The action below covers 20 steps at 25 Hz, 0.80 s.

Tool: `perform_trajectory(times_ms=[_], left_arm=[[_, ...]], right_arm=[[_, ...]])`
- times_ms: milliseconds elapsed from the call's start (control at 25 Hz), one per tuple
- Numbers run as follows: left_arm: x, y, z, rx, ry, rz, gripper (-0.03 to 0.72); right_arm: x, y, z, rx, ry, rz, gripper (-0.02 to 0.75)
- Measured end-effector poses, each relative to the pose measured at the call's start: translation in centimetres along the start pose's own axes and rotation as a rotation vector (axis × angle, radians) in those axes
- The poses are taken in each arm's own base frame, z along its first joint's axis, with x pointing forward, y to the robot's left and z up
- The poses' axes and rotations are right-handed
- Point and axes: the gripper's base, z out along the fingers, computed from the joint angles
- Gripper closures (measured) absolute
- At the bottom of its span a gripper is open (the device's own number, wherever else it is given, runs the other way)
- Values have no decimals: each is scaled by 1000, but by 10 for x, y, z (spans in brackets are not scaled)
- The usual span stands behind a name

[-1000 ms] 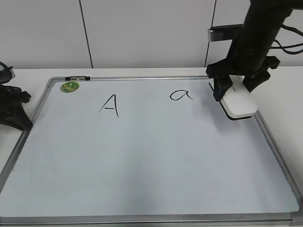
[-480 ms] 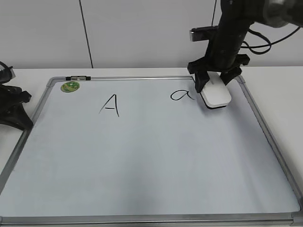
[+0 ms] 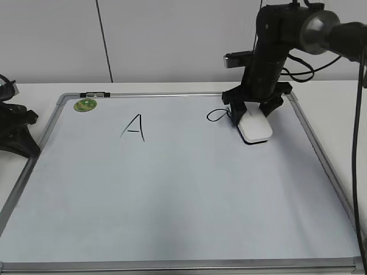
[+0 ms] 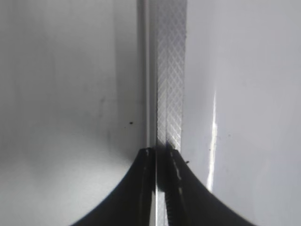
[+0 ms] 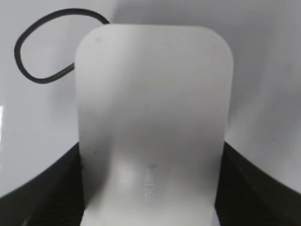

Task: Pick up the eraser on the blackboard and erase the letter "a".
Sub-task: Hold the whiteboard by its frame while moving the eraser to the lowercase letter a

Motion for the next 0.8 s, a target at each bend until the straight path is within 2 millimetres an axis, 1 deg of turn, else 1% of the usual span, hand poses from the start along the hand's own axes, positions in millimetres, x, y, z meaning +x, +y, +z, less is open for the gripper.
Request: perform_trajectory(times_ms=[80, 600, 800], left_arm=[[0, 0, 0, 0, 0, 0, 657], [0, 0, 1, 2, 1, -2, 657], [0, 0, 1, 2, -1, -3, 657]], right_arm=[[-2, 0, 6, -4, 1, 1, 210], [-11, 0, 16, -9, -12, 2, 210], [-17, 4, 18, -8, -71, -5, 211]])
